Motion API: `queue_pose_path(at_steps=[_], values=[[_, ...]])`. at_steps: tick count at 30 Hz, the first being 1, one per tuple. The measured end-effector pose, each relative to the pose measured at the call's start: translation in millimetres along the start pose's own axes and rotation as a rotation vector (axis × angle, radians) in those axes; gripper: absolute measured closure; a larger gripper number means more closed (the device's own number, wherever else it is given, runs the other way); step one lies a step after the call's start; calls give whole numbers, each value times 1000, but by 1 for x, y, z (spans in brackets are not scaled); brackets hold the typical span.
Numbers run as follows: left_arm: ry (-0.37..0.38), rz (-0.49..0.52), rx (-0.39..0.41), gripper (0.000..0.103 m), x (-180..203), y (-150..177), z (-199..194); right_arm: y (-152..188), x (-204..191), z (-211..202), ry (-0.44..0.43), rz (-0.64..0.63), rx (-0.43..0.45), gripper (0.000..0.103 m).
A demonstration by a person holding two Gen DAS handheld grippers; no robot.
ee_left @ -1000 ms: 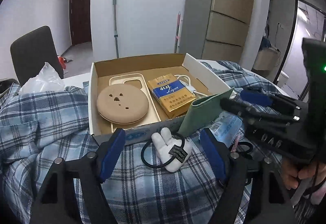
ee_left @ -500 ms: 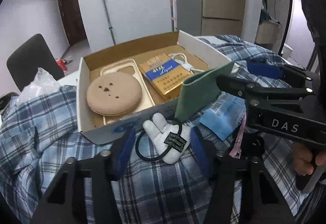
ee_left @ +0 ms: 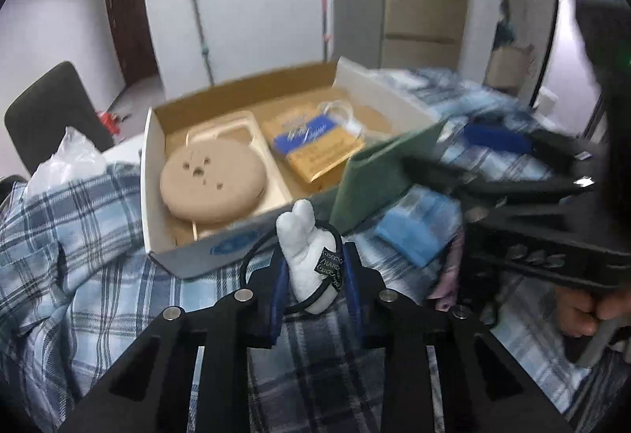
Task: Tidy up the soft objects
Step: 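Grasp the white glove-shaped clip with the left gripper while the right holds the packet, then lift and drop the white clip into the box with the left while the right drops the packet in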
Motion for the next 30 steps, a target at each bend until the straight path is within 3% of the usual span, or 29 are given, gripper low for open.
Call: queue_pose_path(at_steps=[2, 7, 11, 13, 14, 15, 20, 25, 27, 29, 30], values=[[23, -3, 54, 75, -1, 0, -11, -1, -2, 4, -40, -28, -16, 31], [-42, -50, 183, 75, -9, 1, -34, 3, -3, 14, -99, -75, -109, 31], [-41, -96, 181, 75, -20, -1, -33, 4, -6, 13, -103, -105, -103, 31], [-41, -106, 176, 75, -22, -3, -31, 5, -11, 13, -129, -124, -122, 24], [-45, -105, 180, 75, -22, -4, -32, 6, -13, 14, -138, -134, -141, 9], [-56, -100, 186, 75, -22, -4, -33, 9, -16, 16, -144, -151, -168, 2], [-68, -77, 201, 75, -18, -2, -36, 19, -26, 22, -95, -220, -192, 2], [-67, -78, 198, 75, -17, -2, -36, 21, -16, 31, -101, -140, -231, 2], [-65, -84, 196, 75, -18, -2, -35, 18, -9, 30, -93, -103, -219, 8], [-62, -87, 197, 75, -18, -2, -35, 16, -5, 29, -86, -86, -208, 23], [-62, -86, 197, 75, -18, -2, -35, 16, -4, 29, -86, -84, -211, 24]])
Point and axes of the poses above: each gripper's, at about its wrist camera, not at the fingertips, and z roughly the way its jaws point, x to its right, y to its underside, the point moved 2 cm from there along z, roughly the way its jaws point
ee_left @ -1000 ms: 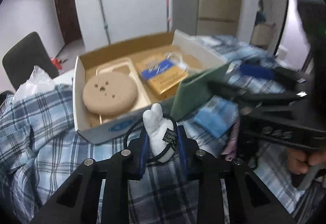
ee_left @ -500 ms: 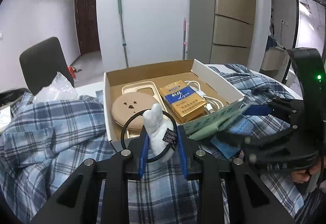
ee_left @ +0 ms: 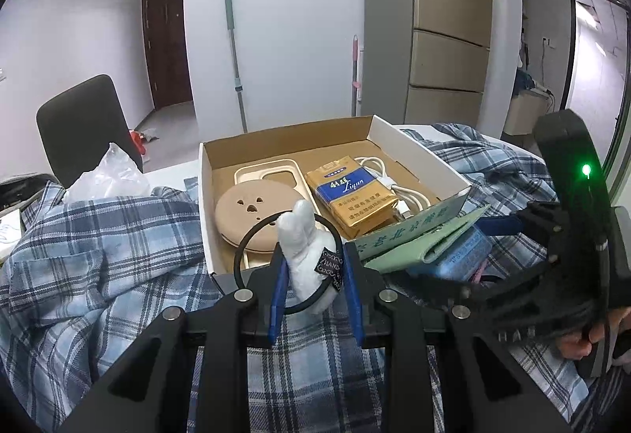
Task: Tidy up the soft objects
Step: 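Lift and drop the white clip into the box with the left while the right drops the packet in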
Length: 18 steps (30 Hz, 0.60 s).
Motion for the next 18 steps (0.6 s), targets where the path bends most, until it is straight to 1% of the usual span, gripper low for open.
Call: queue_pose_path(at_steps=[3, 5, 7, 10, 11, 13, 15, 18], values=[[1, 3, 2, 75, -1, 0, 0, -1, 0, -3, -9, 2, 9, 31], [1, 2, 3, 75, -1, 0, -1, -1, -1, -5, -12, 2, 18, 33], [1, 1, 4, 75, -1, 0, 0, -2, -1, -10, 9, -3, 49, 34], [2, -1, 11, 75, -1, -1, -2, -7, 1, -27, 39, 6, 148, 34], [6, 0, 17, 75, -1, -1, -3, -9, 3, -36, 43, 17, 195, 34], [25, -4, 30, 75, -2, -1, -6, -10, 7, -51, 28, 44, 272, 34], [41, -1, 50, 75, 0, -1, -10, -11, 10, -65, 30, 69, 345, 34], [32, 6, 95, 75, 3, -3, -20, -13, 12, -82, 48, 87, 441, 34]])
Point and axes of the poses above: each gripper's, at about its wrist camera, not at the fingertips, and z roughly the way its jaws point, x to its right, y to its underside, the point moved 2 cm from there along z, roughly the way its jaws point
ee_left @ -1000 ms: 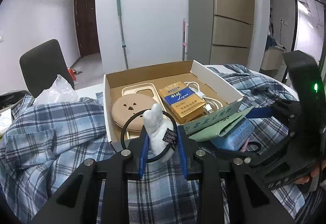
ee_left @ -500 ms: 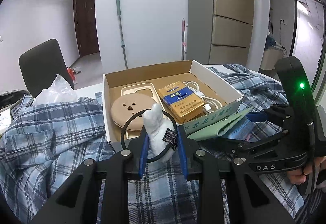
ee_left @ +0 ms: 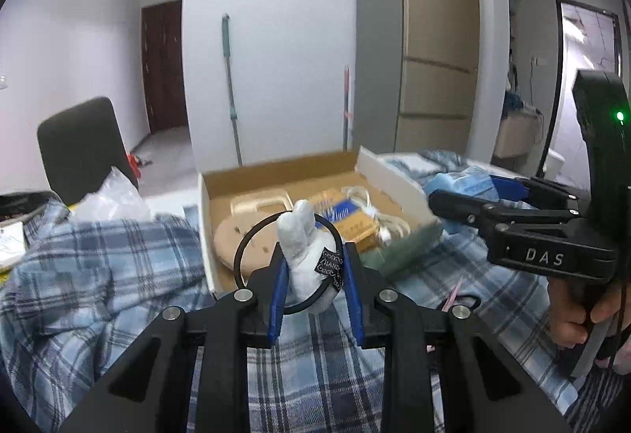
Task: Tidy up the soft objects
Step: 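Lift and drop the white clip into the box with the left while the right drops the packet in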
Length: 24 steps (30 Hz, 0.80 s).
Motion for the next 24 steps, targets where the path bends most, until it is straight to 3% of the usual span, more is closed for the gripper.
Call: queue_pose_path(at_steps=[8, 12, 17, 24], values=[[-26, -55, 142, 75, -11, -31, -36, -32, -5, -7, -5, 9, 25, 34], [-51, 5, 178, 75, -10, -54, -46, -60, -9, -5, 10, -44, 48, 33], [-109, 9, 172, 75, -19, -84, -35, -83, -4, 13, 27, -20, 86, 33], [-65, -81, 148, 75, -34, -93, 4, -63, -6, 53, 33, -32, 49, 33]])
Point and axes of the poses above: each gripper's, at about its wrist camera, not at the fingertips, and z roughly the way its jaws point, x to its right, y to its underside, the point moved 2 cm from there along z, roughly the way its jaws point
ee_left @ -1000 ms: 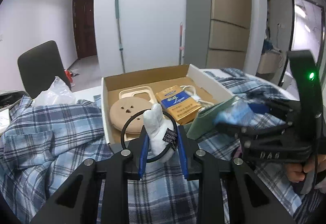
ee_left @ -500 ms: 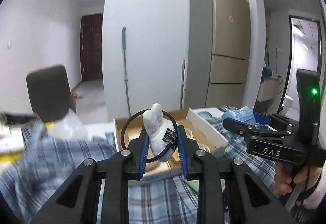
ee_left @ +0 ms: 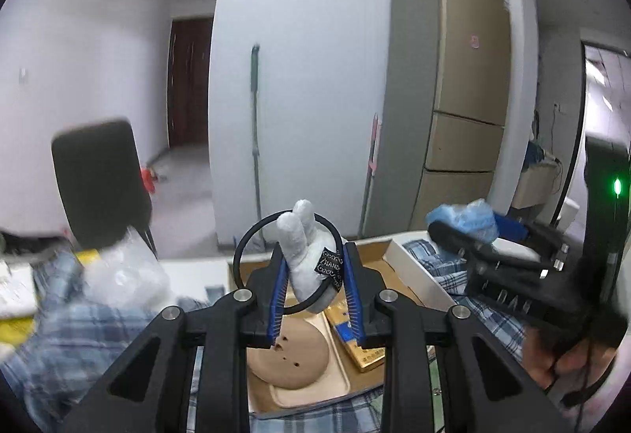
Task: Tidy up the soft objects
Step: 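Lift and drop the white clip into the box with the left while the right drops the packet in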
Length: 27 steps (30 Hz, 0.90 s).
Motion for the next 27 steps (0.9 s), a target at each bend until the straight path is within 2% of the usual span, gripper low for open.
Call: queue_pose_path(at_steps=[3, 13, 15, 17, 18, 19, 20, 22, 27], values=[[17, -48, -60, 75, -4, 8, 20, 17, -4, 11, -4, -15, -29, 33], [22, -29, -209, 73, -8, 40, 57, 35, -10, 27, -20, -39, -109, 32], [15, -15, -211, 71, -5, 42, 58, 37, -11, 26, -15, -44, -104, 25], [9, -6, -211, 50, -2, 44, 57, 38, -12, 26, -15, -51, -97, 21], [8, -6, -216, 27, -1, 45, 57, 39, -12, 26, -14, -59, -97, 19], [2, -7, -221, 21, -1, 45, 57, 40, -12, 26, -8, -67, -97, 18], [-11, -9, -223, 21, -2, 45, 57, 41, -13, 26, -3, -72, -95, 18], [-38, -17, -176, 21, -5, 44, 51, 41, -13, 26, -6, -74, -95, 18], [-41, -34, -160, 21, -12, 38, 46, 31, -10, 17, 6, -66, -74, 18]])
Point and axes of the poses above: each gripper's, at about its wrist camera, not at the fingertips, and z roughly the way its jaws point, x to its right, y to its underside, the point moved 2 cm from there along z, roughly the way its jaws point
